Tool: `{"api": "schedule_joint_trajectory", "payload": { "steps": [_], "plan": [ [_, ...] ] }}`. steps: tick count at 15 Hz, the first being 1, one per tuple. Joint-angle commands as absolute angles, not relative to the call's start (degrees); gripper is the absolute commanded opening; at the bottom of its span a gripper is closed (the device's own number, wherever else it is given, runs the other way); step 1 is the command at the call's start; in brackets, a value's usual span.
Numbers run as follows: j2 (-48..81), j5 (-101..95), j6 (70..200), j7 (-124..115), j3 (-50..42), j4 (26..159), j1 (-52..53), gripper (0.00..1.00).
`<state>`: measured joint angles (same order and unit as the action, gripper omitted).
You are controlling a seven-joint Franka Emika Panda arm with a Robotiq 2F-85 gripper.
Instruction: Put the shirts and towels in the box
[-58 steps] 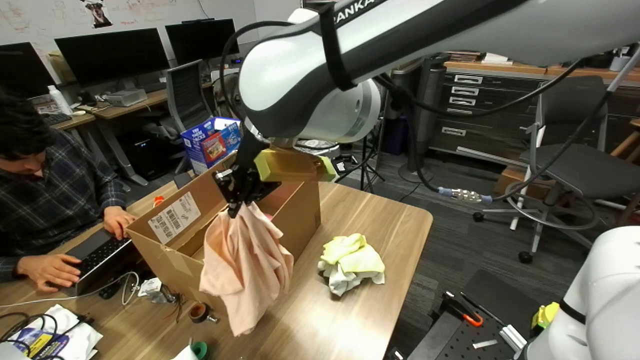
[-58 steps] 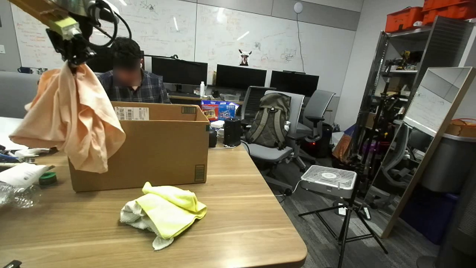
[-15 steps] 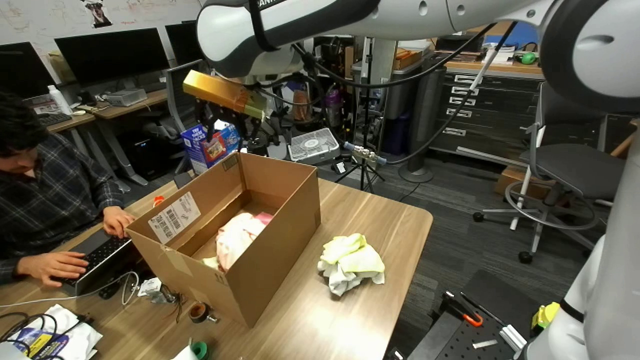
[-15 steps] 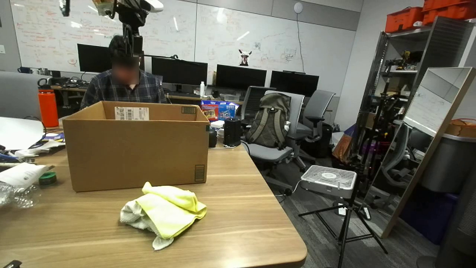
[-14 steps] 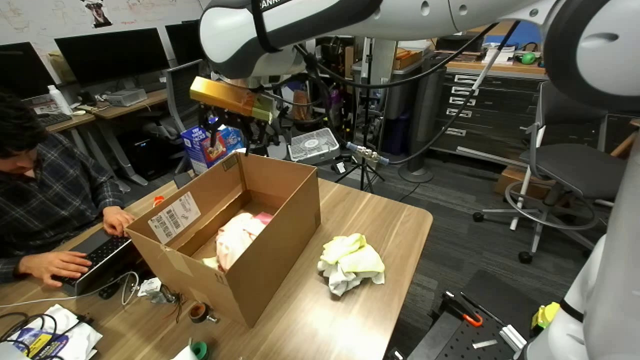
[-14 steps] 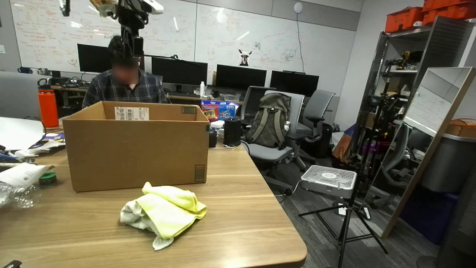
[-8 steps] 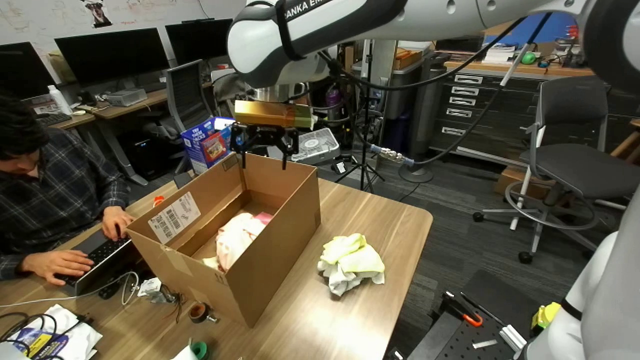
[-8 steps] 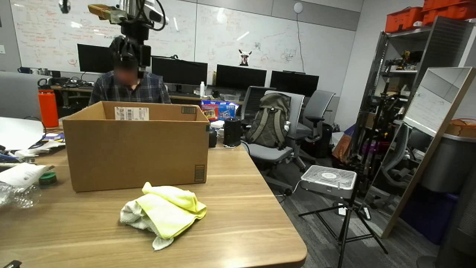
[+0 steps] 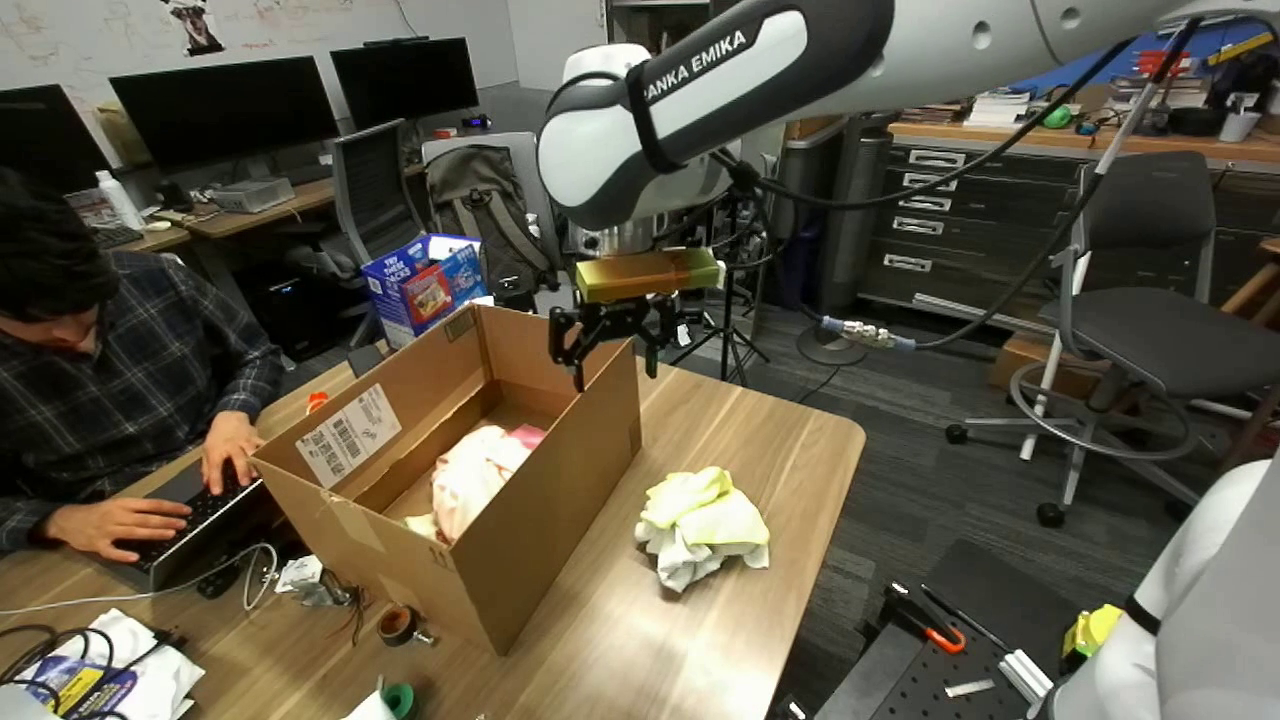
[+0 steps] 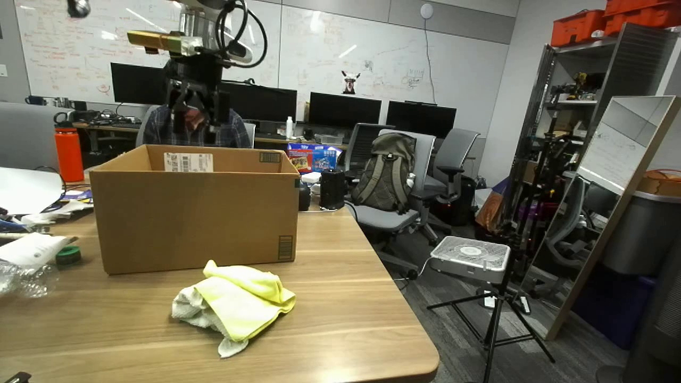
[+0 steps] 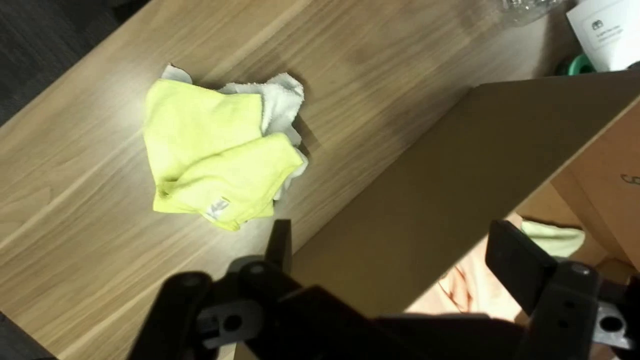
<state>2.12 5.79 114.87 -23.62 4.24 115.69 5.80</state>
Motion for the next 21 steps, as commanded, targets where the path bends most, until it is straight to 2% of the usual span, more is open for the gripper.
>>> {"api": "schedule_joint_trajectory", "payload": {
  "steps": [1,11,15,21],
  "plan": [
    [-0.28,6.57,122.12,-18.53,4.17,123.64,5.13,1.00],
    [8.48,12.09,144.65,-12.59,4.40,133.26,4.88,1.00],
    [12.11,12.08,148.93,-13.37,3.95,133.34,4.40,1.00],
    [12.80,9.69,148.69,-17.17,1.72,134.15,4.25,1.00]
  ]
}}
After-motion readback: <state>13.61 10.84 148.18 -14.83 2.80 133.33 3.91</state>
